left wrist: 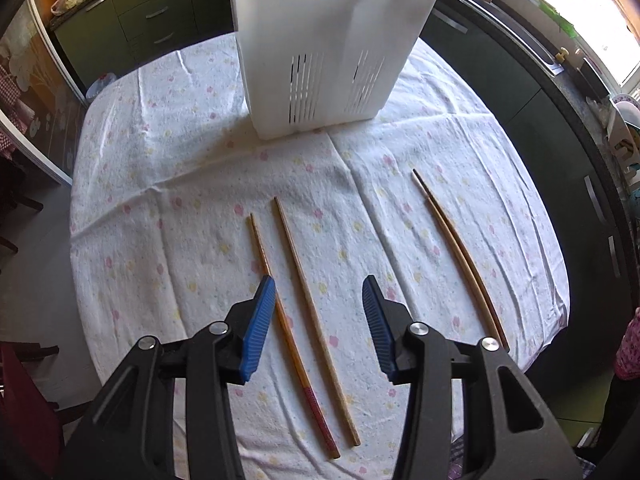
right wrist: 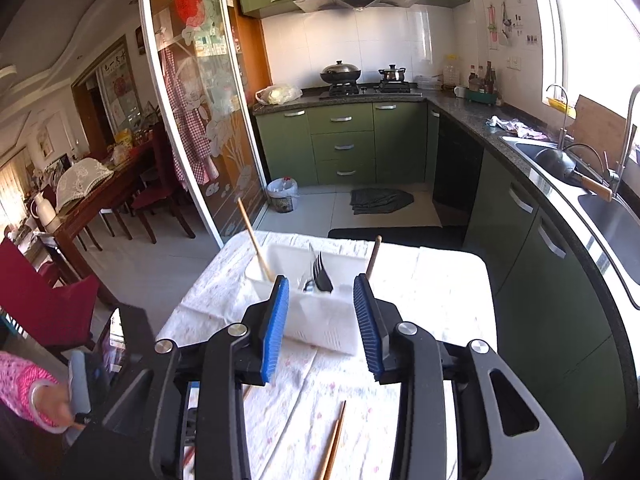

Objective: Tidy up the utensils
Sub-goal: 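Open both tools to release the chopsticks into the holder, then lower the left tool onto a wooden chopstick while the right grasps another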

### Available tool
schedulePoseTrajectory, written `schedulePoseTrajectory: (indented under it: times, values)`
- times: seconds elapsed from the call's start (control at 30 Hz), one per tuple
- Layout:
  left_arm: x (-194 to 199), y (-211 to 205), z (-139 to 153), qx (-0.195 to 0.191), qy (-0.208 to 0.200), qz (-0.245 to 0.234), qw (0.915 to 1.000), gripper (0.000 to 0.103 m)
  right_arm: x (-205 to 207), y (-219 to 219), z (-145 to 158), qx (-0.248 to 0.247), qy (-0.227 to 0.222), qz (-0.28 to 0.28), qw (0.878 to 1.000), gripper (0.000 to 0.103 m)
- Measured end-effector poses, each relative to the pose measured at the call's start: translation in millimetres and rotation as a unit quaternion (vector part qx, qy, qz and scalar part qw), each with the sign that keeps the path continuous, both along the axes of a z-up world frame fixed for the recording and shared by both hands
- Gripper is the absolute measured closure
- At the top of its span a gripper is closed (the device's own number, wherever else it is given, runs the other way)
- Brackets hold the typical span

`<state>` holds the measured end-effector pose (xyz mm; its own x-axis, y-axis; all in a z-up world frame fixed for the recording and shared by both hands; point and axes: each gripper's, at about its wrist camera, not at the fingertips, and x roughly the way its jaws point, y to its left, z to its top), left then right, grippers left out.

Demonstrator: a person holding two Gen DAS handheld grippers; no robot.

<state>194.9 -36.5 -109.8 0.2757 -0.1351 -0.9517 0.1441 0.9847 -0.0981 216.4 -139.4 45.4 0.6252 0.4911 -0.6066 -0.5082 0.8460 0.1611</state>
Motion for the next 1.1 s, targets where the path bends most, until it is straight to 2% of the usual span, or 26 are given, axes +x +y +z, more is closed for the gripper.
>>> schedulePoseTrajectory:
  times: [0.17,0.3,0.5,0.63,0.77,0.83,0.97,1.1]
  values:
    - [3,-12,-23,0.011,0.021,0.009,0.9997,0.060,-28,-17,-28,-0.014,0.027,0.013,0.999,0.068]
    - [9,-17,-36,0.012,0.039,0.025,0.9988,0.060,-40,-31,-53,-0.023,0.052,0.016,0.998,0.061]
    - [15,-19,-52,0.015,0.054,0.045,0.9974,0.060,-42,-49,-92,-0.035,0.094,0.012,0.995,0.057]
    - [14,-22,-51,0.019,0.049,0.048,0.9974,0.061,-35,-47,-116,-0.057,0.123,0.010,0.991,0.053]
    - [14,-26,-50,0.033,0.040,0.048,0.9975,0.078,-24,-36,-149,-0.092,0.159,0.013,0.983,0.053]
    - [13,-24,-48,0.031,0.041,0.047,0.9976,0.085,-16,-28,-168,-0.113,0.176,0.014,0.978,0.063]
    - [8,-19,-50,0.034,0.037,0.033,0.9982,0.085,0,-11,-198,-0.140,0.203,0.015,0.969,0.069]
    - [6,-15,-50,0.039,0.033,0.027,0.9983,0.085,10,7,-214,-0.146,0.222,0.025,0.964,0.077]
